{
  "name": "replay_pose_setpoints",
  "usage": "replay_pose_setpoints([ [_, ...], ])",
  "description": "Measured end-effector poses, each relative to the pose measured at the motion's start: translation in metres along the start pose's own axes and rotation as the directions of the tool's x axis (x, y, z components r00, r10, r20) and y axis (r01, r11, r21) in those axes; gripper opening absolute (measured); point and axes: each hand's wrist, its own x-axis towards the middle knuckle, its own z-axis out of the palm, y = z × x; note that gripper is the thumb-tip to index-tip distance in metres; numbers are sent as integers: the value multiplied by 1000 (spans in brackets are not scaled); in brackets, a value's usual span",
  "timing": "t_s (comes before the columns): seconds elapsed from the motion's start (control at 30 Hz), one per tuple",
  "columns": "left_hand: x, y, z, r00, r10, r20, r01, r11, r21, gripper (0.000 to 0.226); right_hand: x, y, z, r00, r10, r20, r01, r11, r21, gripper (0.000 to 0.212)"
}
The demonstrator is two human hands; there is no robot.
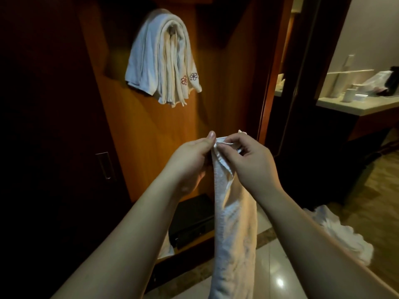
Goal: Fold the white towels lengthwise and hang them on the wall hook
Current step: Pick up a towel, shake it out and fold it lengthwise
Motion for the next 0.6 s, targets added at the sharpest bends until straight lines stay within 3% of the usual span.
replay_pose_setpoints([
  [0.2, -5, 1, -7, 998, 22, 57, -17, 996, -88, 48, -4, -20, 12, 997, 18, -68, -12, 995, 100, 17],
  [0.37, -11, 6, -18, 992, 49, 114, -38, 995, -95, 47, -2, -30, 17, 997, 36, -74, -32, 998, 54, 15],
  [0.6, -28, 10, -27, 960, 188, 205, -218, 966, 135, 28, -8, -38, 16, 997, 7, -79, -5, 1000, 30, 12],
])
